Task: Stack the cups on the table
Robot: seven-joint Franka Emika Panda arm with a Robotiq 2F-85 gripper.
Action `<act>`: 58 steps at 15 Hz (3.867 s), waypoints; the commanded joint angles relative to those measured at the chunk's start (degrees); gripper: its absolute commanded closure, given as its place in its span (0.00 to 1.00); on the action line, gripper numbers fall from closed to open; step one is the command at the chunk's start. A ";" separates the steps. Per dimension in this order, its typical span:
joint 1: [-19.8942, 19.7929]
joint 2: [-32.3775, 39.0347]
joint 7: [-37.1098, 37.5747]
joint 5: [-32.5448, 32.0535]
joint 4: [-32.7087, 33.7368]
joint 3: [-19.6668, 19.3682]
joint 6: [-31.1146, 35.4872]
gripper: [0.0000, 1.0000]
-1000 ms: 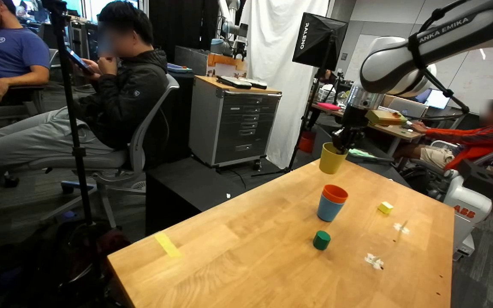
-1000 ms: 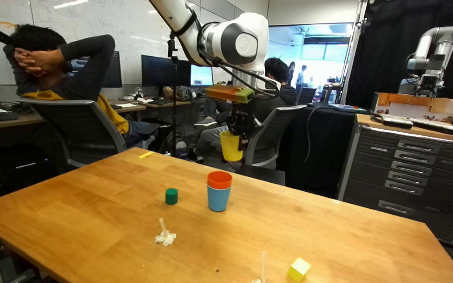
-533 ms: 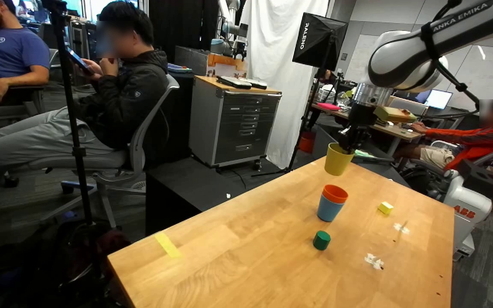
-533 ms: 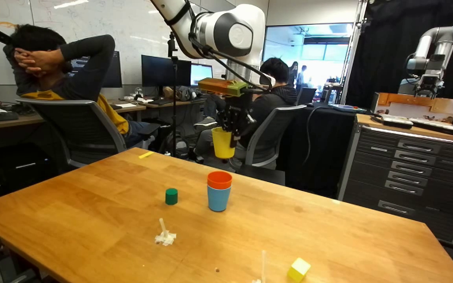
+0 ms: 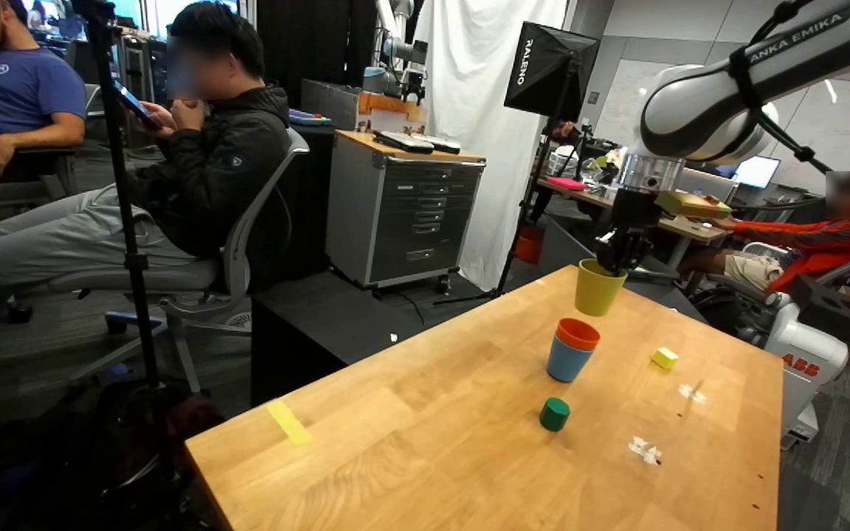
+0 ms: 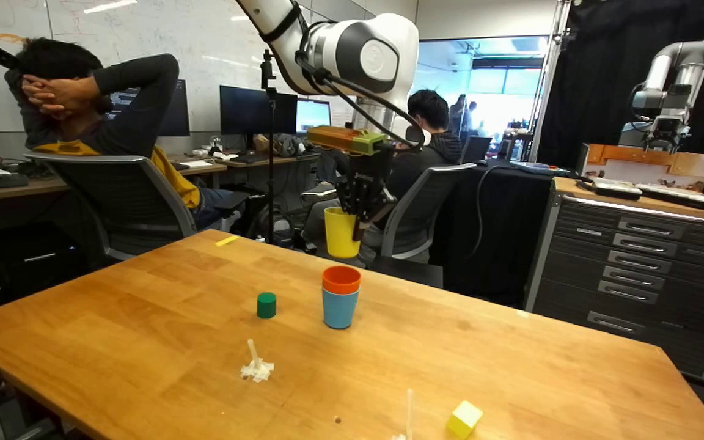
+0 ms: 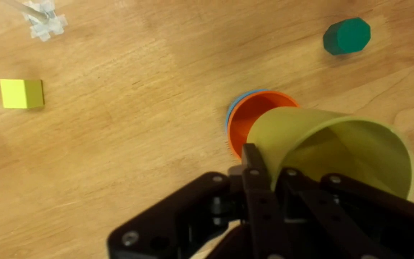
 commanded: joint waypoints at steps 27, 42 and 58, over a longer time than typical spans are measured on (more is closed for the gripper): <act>-1.07 6.51 -6.02 0.96 4.11 0.25 1.43 0.99; -1.30 11.05 -6.70 0.96 7.75 0.46 0.96 0.99; -0.80 10.35 -7.35 0.60 7.83 0.65 0.01 0.27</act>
